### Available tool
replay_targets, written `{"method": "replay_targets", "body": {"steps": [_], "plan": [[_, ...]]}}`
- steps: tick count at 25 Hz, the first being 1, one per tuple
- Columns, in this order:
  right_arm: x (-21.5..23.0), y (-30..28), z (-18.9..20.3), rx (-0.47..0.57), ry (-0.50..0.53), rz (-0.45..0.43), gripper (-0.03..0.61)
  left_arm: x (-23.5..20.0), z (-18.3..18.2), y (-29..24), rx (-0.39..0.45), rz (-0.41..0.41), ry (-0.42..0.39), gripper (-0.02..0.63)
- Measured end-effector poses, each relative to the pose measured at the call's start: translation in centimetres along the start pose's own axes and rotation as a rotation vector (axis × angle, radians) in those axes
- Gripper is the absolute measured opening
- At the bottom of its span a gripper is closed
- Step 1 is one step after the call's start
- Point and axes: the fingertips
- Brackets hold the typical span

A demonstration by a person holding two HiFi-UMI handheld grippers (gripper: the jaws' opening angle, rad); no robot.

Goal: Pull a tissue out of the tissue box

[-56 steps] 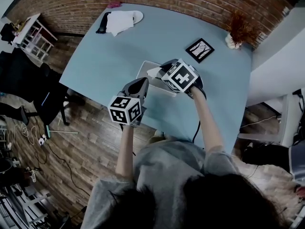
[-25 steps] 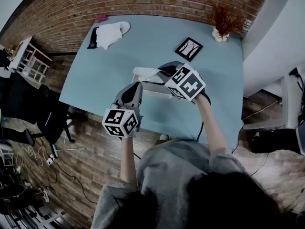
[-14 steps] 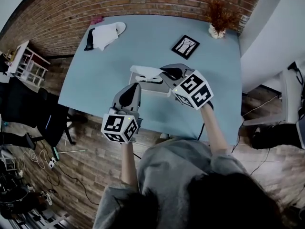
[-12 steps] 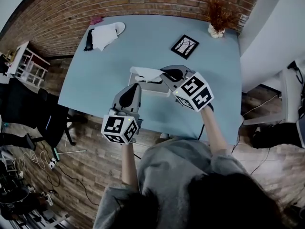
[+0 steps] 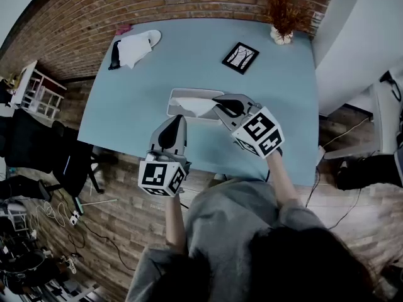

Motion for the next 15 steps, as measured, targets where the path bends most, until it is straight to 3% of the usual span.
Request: {"method": "replay_targets", "body": {"steps": [15], "plan": [[-0.6,1.6,1.2,0.029,0.021,-0.023,0.0,1.5,1.3,0.3,0.003,-0.033,-0.006,0.003]]}}
Point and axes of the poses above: the fingertips, and each gripper's own axes: y backward along the fingers, x to its right, z out of its underside, and after that the axes turned 8 degrees about -z, right-handed
